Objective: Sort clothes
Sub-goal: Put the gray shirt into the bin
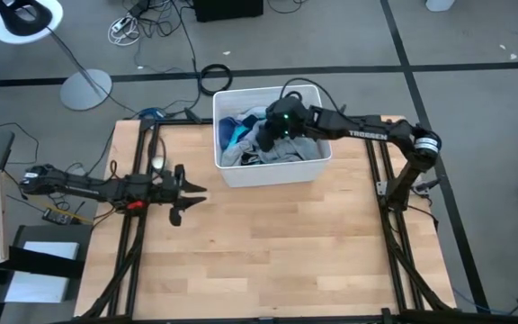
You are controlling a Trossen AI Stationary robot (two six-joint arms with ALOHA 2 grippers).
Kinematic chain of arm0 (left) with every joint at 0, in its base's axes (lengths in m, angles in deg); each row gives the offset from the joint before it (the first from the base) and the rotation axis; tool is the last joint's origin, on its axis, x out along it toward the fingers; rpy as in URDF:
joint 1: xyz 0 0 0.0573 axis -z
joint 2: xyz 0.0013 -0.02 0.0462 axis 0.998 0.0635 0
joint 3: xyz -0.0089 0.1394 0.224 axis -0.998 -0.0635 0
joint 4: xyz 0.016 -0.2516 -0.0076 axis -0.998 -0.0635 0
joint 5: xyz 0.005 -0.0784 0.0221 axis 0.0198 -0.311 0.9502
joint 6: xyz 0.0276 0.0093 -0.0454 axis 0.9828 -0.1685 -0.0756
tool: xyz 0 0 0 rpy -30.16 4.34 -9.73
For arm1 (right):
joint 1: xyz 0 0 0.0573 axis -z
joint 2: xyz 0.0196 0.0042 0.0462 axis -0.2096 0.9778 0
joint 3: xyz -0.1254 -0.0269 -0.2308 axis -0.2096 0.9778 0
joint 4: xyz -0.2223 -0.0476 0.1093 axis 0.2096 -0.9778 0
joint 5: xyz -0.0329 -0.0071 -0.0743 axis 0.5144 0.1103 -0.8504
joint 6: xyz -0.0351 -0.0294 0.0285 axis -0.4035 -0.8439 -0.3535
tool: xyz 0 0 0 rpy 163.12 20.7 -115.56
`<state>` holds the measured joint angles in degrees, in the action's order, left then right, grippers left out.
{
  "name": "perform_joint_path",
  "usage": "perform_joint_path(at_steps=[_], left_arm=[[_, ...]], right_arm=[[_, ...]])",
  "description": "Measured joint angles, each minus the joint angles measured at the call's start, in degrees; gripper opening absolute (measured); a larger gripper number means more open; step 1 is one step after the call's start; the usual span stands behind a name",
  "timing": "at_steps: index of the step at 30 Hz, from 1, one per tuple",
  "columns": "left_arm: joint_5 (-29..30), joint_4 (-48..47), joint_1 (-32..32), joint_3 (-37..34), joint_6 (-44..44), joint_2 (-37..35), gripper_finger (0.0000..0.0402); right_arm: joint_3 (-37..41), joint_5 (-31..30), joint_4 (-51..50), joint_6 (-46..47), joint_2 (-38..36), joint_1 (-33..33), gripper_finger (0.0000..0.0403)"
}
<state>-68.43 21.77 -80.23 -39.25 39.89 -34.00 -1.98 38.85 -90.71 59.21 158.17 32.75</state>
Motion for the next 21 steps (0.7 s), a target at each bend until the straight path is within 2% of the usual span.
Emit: perform_joint_path(at_steps=[4, 8, 13, 17, 21], left_arm=[[0.71, 0.22, -0.02, -2.86, 1.08, -4.34, 0.0136], [1.84, -3.41, -0.04, -2.84, 1.81, -6.3, 0.0136], [1.9, -2.23, -0.04, -2.84, 1.75, -6.44, 0.0136], [1.9, -2.18, -0.04, -2.84, 1.75, -6.44, 0.0136], [1.9, -2.18, -0.04, -2.84, 1.72, -6.44, 0.0136]], right_arm=[[-2.09, 5.04, -4.86, 0.53, 2.52, 1.73, 0.0086], [-2.96, 6.26, -10.35, 0.47, 5.38, 2.78, 0.014], [-3.0, 8.38, -13.31, 0.14, 7.73, 3.2, 0.0201], [-2.88, 8.79, -11.54, 0.25, 6.59, 3.38, 0.0228], [-2.83, 8.79, -10.07, 0.19, 1.76, 4.19, 0.0236]])
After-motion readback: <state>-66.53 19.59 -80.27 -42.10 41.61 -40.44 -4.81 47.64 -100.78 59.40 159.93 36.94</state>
